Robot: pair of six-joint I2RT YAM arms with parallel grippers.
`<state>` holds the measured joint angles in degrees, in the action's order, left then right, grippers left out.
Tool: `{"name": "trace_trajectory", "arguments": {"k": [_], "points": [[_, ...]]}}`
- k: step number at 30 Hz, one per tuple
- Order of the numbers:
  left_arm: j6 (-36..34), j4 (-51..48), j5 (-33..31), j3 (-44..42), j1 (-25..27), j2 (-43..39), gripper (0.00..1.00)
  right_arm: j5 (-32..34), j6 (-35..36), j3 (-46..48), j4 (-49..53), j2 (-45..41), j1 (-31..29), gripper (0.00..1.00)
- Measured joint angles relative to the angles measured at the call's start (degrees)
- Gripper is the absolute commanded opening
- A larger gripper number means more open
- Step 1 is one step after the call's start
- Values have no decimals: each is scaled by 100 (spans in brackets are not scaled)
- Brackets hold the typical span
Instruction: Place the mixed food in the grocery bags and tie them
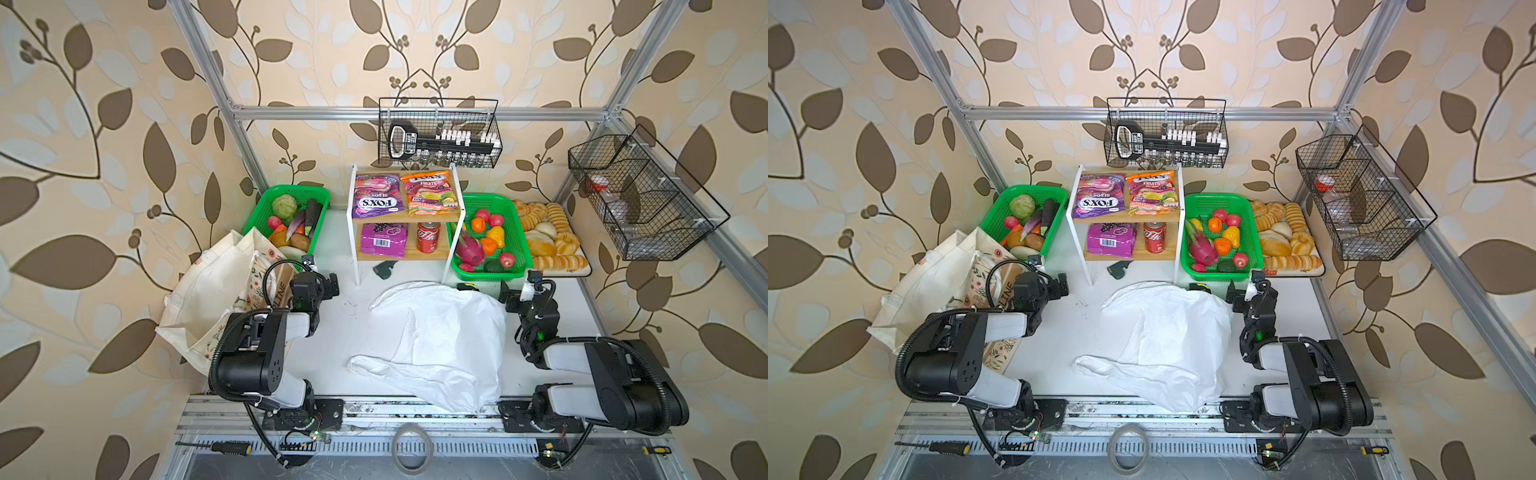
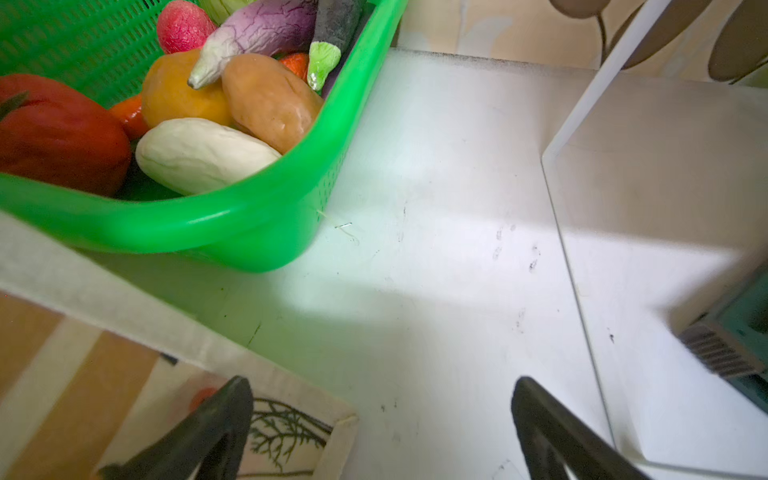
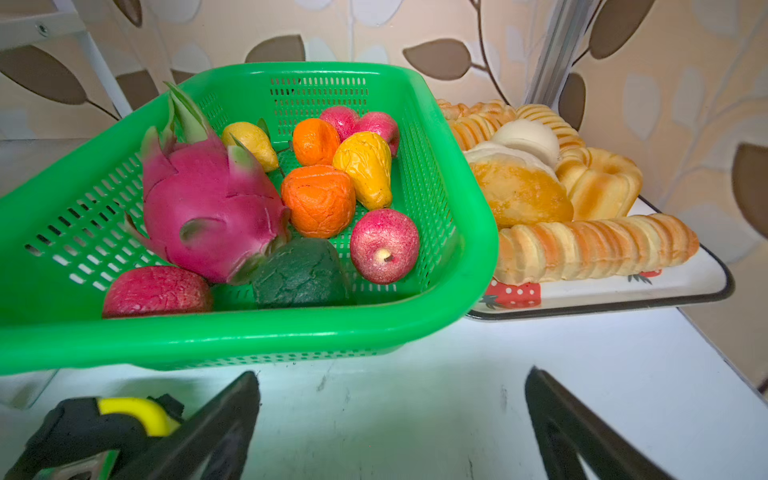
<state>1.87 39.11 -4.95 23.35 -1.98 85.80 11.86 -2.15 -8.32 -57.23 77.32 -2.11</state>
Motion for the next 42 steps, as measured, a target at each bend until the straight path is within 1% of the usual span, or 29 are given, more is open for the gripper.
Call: {"name": "trace_trajectory", "arguments": {"k": [34, 36, 39, 42], "points": [[-7, 31, 22, -103, 0, -17, 99, -37, -28, 0, 4, -63, 52, 100], [-22, 46, 70, -227, 0, -118, 99, -70, -28, 2, 7, -181, 59, 100], [-20, 35, 94, -479, 0, -566, 99, -70, -39, 2, 76, -496, 63, 100], [-17, -101, 94, -529, 0, -1088, 99, 7, -129, 2, 402, -1054, 98, 100]]}}
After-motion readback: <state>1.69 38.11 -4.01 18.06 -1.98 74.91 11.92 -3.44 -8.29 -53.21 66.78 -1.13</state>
